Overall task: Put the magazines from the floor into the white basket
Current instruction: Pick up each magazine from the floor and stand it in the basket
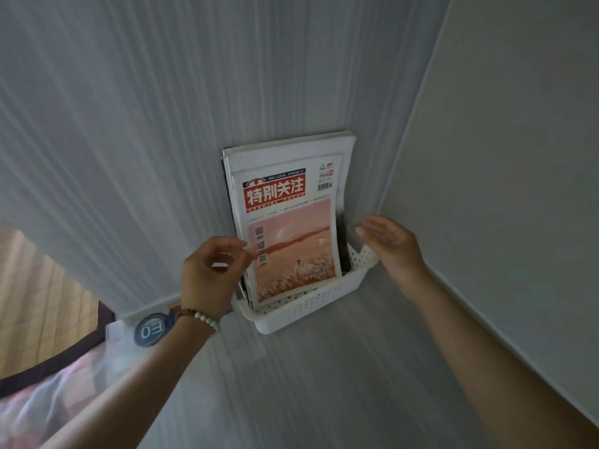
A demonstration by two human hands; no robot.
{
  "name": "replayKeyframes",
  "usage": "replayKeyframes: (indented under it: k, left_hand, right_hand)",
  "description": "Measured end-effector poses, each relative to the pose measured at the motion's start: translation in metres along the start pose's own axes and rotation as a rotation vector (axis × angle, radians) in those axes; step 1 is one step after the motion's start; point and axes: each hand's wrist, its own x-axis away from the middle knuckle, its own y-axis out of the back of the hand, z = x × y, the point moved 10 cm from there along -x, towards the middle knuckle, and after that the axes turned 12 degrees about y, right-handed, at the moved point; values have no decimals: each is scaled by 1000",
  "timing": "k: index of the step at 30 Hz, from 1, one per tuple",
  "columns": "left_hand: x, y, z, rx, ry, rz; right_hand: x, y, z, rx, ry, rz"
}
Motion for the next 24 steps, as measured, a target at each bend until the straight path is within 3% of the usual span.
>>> replayKeyframes:
  k: [2, 5, 7, 9, 12, 18, 24]
  left_hand:
    - [17, -19, -18, 29, -45, 105]
    - [50, -68, -34, -29, -66, 388]
    - [78, -105, -26, -34, 39, 624]
    - [114, -137, -6, 74, 278, 850]
    - [165, -169, 24, -206, 292, 1035]
    - [250, -192, 82, -492, 296, 1244]
    - [302, -193, 103, -630, 203, 1277]
  right_hand:
    - [22, 22, 6, -30, -27, -69]
    - [66, 61, 7, -52, -109, -208]
    - [103, 88, 3, -42, -170, -292]
    - [145, 112, -2, -13, -237, -361]
    - [219, 144, -11, 30, -338, -472]
    - [371, 170, -26, 86, -549, -628]
    - [480, 169, -19, 70, -677, -831]
